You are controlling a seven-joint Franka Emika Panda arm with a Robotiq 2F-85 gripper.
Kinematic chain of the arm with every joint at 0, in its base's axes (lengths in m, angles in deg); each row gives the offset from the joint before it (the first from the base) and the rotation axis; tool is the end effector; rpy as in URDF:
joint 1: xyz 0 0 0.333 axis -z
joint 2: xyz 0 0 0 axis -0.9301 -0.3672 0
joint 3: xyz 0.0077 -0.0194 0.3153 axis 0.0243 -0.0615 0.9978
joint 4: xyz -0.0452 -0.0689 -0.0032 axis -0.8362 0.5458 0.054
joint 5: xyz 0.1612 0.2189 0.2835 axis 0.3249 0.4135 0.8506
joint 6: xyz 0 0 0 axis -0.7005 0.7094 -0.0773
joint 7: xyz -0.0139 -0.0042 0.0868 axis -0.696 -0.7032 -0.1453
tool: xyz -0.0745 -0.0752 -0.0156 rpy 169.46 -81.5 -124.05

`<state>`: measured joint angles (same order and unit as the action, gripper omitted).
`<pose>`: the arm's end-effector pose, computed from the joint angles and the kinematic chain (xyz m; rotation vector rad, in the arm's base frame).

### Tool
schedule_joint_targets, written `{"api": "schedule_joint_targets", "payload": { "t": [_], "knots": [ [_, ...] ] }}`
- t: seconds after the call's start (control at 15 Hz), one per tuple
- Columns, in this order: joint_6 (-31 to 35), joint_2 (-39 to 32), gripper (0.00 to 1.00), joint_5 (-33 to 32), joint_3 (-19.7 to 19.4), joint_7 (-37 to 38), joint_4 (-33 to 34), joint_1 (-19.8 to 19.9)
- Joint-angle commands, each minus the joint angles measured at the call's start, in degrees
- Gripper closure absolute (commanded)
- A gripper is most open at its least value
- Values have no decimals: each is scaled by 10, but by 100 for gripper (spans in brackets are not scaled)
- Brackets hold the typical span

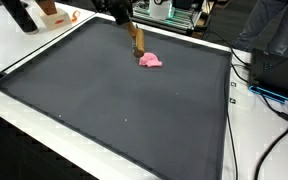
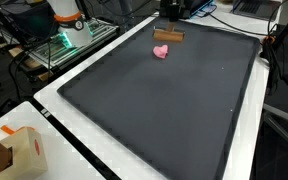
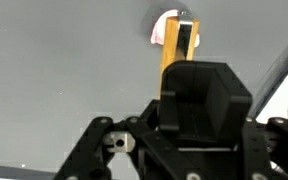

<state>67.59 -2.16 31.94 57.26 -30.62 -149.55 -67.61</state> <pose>0.5658 0.0323 0.3963 -2.7677 -0.7302 -0.0229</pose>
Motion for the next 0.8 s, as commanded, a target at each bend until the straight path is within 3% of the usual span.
{"api": "schedule_joint_targets", "payload": {
  "t": [0.0, 0.4, 0.47, 0.53, 0.73],
  "knots": [
    [26, 67, 76, -39, 9, 50, -57, -19],
    [41, 120, 76, -88, 23, 125, -90, -46],
    [20, 122, 76, -75, 21, 99, -84, -49],
    [24, 94, 51, -70, 16, 100, -64, -47],
    [24, 105, 51, -70, 17, 100, -69, -53]
  ]
}}
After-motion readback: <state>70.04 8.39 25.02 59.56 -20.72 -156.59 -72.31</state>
